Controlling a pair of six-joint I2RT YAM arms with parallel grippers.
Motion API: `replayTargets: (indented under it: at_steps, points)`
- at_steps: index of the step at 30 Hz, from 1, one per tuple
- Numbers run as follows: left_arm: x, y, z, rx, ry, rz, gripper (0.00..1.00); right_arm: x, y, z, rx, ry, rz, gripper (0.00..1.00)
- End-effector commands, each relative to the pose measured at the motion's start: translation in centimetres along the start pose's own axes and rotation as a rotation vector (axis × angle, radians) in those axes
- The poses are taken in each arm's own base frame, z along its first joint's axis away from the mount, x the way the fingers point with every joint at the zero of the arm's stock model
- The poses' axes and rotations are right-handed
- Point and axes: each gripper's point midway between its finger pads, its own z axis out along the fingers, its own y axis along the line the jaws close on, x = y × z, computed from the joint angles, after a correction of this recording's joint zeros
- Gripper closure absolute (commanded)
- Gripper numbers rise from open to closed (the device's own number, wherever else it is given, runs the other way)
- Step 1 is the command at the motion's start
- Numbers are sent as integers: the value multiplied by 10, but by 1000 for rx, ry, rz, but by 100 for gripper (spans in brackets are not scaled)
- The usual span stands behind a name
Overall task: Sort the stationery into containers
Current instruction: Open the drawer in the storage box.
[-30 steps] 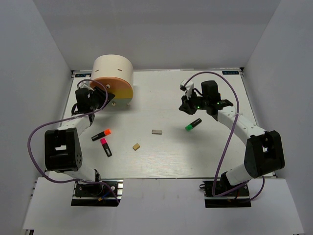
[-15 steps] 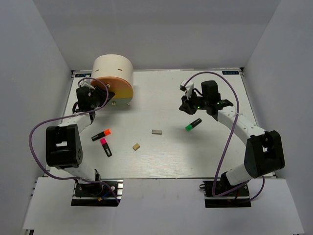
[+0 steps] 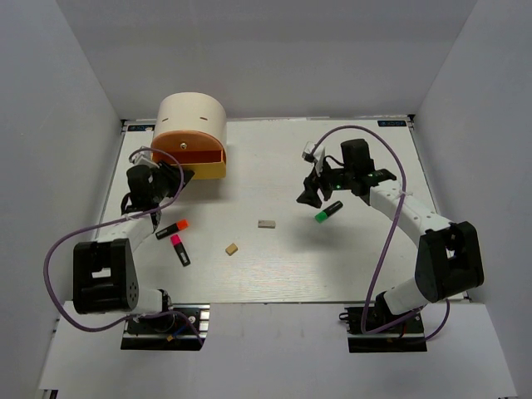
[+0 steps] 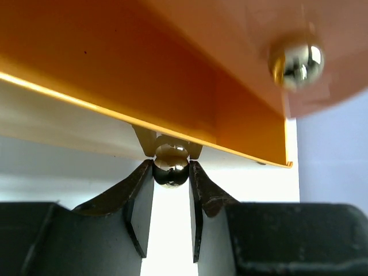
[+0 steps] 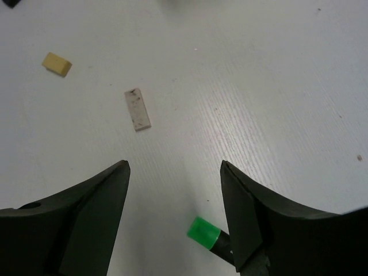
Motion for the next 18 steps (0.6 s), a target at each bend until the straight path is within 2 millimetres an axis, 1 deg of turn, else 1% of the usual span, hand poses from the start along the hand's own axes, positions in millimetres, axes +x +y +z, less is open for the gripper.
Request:
replayTargets:
  at_steps: [1, 2, 3, 4, 5, 7, 8, 9, 10, 11, 13, 14, 15, 16, 17, 18]
  points:
    - [9, 1, -15, -10, 8, 7, 77, -9, 23, 0, -133, -44, -38, 29]
    - [7, -2, -17, -2, 0, 12, 77, -9, 23, 1, -141, -45, -41, 28]
    - [9, 0, -17, -11, 9, 7, 77, -7, 25, 3, -159, -38, -32, 27]
    - [9, 0, -17, -11, 9, 7, 77, -10, 27, 3, -171, -46, -51, 27]
    - [11, 1, -17, -17, 15, 4, 68, -6, 29, 5, -188, -37, -53, 27]
    - [12, 3, -18, -23, 22, 0, 48, -8, 35, 10, -216, -38, -90, 25]
    - [11, 4, -17, -30, 14, 0, 33, -3, 37, 16, -235, -22, -98, 25]
    - [13, 6, -18, -38, 23, -4, 28, -1, 41, 19, -253, -11, -123, 25]
    - [14, 6, -20, -41, 26, 4, 24, -3, 49, 24, -275, -1, -151, 25]
    - [11, 2, -22, -32, 16, 9, 18, 5, 50, 32, -298, 25, -169, 25]
    - [10, 2, -26, -43, 15, 29, 14, 14, 57, 38, -322, 66, -180, 25]
    - [12, 2, -30, -51, 24, 34, 13, 20, 67, 49, -350, 93, -218, 25]
    - [7, -5, -36, -36, 8, 53, 12, 23, 69, 53, -355, 102, -228, 25]
    - [10, -5, -41, -39, 11, 65, 10, 32, 80, 64, -385, 133, -234, 25]
    - [17, 2, -47, -66, 24, 56, 8, 34, 78, 68, -374, 151, -246, 25]
    - [18, 1, -52, -67, 25, 55, 8, 34, 83, 75, -379, 154, -263, 25]
